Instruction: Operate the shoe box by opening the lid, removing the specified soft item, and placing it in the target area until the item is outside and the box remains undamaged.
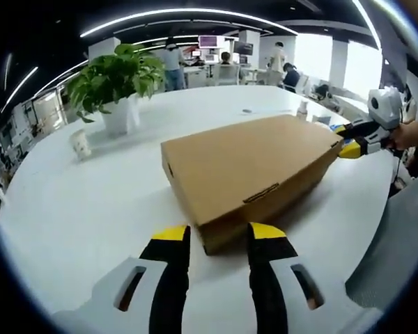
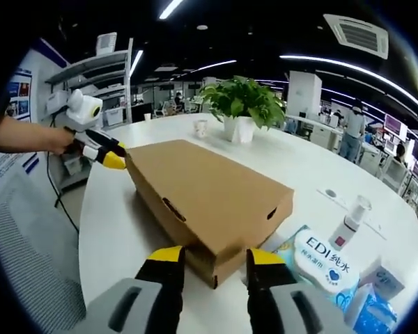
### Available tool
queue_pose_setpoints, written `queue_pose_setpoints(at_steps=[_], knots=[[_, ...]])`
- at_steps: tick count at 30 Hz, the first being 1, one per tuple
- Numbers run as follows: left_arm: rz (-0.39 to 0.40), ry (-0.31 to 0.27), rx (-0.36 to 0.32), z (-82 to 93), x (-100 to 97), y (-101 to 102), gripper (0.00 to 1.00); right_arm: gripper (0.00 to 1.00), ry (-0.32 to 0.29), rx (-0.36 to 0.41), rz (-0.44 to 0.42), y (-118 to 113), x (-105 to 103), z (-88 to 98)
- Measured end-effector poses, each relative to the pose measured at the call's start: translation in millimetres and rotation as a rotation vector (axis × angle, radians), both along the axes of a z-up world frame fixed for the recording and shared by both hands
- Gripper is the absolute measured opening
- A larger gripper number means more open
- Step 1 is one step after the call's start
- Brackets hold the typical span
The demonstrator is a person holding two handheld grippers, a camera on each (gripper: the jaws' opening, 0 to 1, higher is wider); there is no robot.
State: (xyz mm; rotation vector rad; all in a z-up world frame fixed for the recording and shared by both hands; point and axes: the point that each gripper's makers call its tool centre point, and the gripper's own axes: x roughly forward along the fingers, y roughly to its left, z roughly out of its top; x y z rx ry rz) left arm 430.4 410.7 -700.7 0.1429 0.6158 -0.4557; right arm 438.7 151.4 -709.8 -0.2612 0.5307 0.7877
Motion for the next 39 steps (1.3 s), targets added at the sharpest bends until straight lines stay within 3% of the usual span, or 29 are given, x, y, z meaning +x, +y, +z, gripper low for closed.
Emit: queue_pose_setpoints(at_steps=[22,39], knots=[[-0.010,0.046,0.036,-16.7,2.7,-0.4,0.27,0.32,0.014,-0.006,-0.038,4.1,0.9,-15.5],[-0.006,0.050,0.031,-15.9,16.2,0.5,0.27,0.32,0.013,-0.004,-0.063,4.8,8.9,-15.5]])
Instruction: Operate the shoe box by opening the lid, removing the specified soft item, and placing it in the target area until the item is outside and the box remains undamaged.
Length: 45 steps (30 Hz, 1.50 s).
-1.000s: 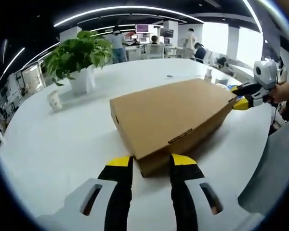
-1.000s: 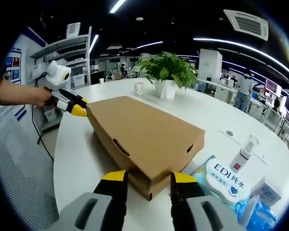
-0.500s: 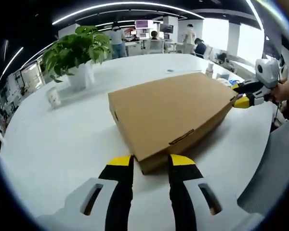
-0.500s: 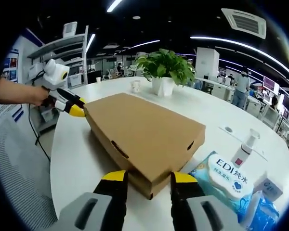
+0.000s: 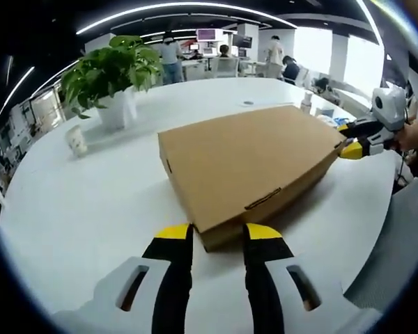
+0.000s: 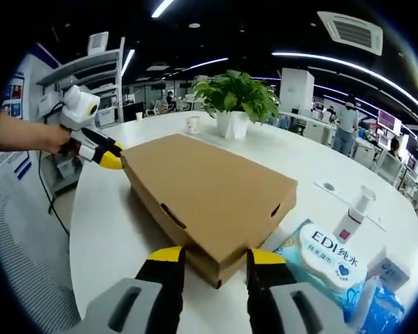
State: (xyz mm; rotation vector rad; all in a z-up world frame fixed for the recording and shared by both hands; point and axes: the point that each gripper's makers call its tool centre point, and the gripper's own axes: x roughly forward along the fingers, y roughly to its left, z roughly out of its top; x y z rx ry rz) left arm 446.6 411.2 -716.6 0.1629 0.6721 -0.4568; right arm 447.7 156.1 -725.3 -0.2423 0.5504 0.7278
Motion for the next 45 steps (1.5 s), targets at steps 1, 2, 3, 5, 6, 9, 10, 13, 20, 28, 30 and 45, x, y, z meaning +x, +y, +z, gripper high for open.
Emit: queue_pose_setpoints(at_steps=[1,2,3,5,6,9,10,13,20,28,30,45], knots=[[-0.001,0.002,0.000,0.2,2.1,0.1,0.27,0.32,0.001,0.000,-0.005,0.2,1.3,-0.1],[-0.003,0.005,0.002,0.3,4.1,0.2,0.27,0.32,0.001,0.000,-0.006,0.3,2.1,-0.2],[-0.007,0.006,0.004,0.2,5.7,0.4,0.27,0.32,0.002,0.002,-0.010,0.7,3.4,-0.1],[-0.010,0.011,0.005,0.2,10.4,1.2,0.27,0.32,0.004,0.004,-0.017,1.2,5.8,-0.2],[-0.013,0.012,0.007,0.2,12.5,1.3,0.27,0.32,0.004,0.006,-0.022,1.4,6.9,-0.4],[-0.019,0.017,0.010,0.1,19.2,2.0,0.27,0.32,0.010,0.015,-0.037,2.0,10.4,-0.7],[-0.020,0.018,0.010,-0.1,21.5,2.5,0.27,0.32,0.019,0.025,-0.048,2.1,12.0,-1.5],[-0.023,0.022,0.007,-1.2,30.4,5.3,0.27,0.32,0.024,0.033,-0.062,2.4,15.2,-2.5],[-0.026,0.025,0.010,-2.6,45.4,6.8,0.27,0.32,0.021,0.031,-0.080,3.0,25.8,-1.6],[-0.029,0.026,0.011,-3.5,57.1,5.4,0.27,0.32,0.024,0.027,-0.086,2.1,34.7,-1.7],[-0.031,0.028,0.014,-3.4,59.7,4.1,0.27,0.32,0.024,0.027,-0.090,1.4,36.7,-1.5],[-0.042,0.036,0.027,-3.2,67.1,1.7,0.27,0.32,0.027,0.023,-0.097,-0.5,43.1,-1.5]])
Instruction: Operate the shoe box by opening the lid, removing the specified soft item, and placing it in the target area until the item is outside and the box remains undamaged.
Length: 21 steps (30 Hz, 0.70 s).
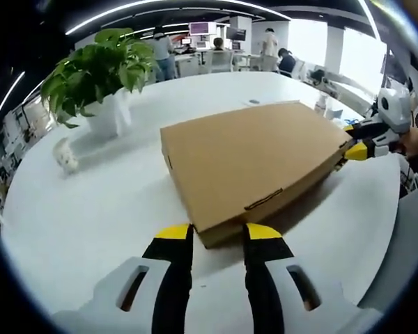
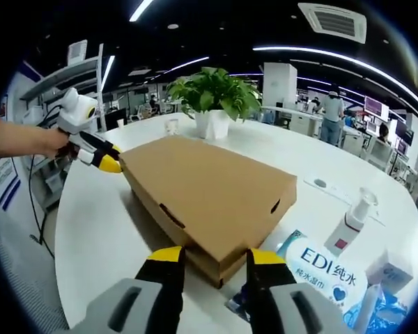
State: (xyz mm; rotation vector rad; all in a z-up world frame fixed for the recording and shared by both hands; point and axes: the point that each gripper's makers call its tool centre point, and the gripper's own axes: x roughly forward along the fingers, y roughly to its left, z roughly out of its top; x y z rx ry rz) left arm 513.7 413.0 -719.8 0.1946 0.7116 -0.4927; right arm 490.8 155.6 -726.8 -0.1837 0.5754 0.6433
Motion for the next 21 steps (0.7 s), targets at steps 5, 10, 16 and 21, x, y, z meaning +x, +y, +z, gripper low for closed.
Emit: queue_pose_setpoints(at_steps=[5,10,16,21], knots=[[-0.003,0.011,0.007,1.1,-1.3,-1.6,0.28,0.32,0.004,0.006,-0.004,-0.1,-0.5,0.2],[-0.011,0.016,0.025,1.5,-1.6,-2.6,0.28,0.32,0.005,0.007,-0.006,0.1,-0.7,0.3],[-0.012,0.015,0.015,2.2,-4.0,-4.0,0.30,0.31,0.012,0.010,-0.006,-0.9,-0.2,0.7],[-0.009,-0.001,0.012,6.1,-10.1,-7.2,0.34,0.33,-0.004,0.011,0.001,-0.1,-1.3,5.0]])
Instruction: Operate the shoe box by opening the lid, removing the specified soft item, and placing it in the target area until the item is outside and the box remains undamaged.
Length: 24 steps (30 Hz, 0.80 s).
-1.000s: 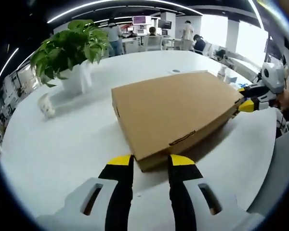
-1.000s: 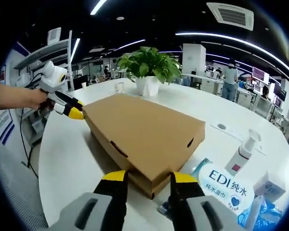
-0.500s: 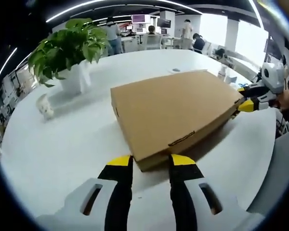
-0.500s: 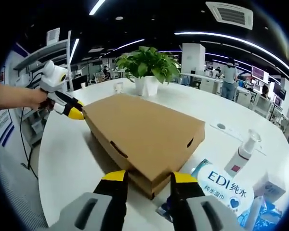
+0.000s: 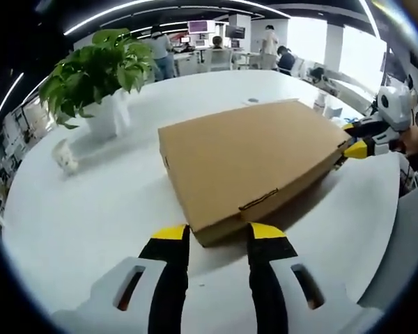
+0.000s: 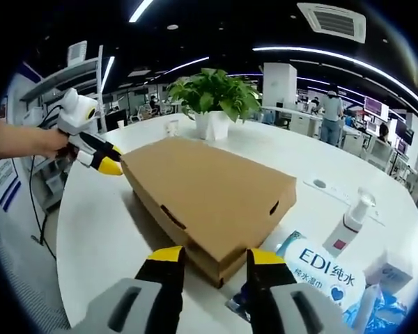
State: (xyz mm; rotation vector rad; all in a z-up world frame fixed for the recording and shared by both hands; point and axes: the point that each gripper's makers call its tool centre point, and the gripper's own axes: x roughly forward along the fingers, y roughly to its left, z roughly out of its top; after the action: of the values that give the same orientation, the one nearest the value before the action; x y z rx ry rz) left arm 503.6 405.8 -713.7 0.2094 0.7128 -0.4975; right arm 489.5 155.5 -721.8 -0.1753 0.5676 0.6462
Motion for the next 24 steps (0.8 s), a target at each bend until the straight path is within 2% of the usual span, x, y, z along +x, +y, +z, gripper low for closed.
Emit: queue_pose_setpoints(at_steps=[11,18,24], knots=[[0.035,-0.032,-0.028,11.5,-12.3,0.4,0.40,0.46,-0.023,0.009,-0.001,-8.2,-9.7,15.0],[0.035,-0.082,-0.058,29.9,-31.1,-10.1,0.46,0.55,-0.050,0.017,-0.018,-27.0,-23.3,30.8],[0.040,-0.109,-0.084,41.3,-42.7,-17.1,0.51,0.61,-0.040,0.034,-0.048,-47.4,-39.3,33.0]])
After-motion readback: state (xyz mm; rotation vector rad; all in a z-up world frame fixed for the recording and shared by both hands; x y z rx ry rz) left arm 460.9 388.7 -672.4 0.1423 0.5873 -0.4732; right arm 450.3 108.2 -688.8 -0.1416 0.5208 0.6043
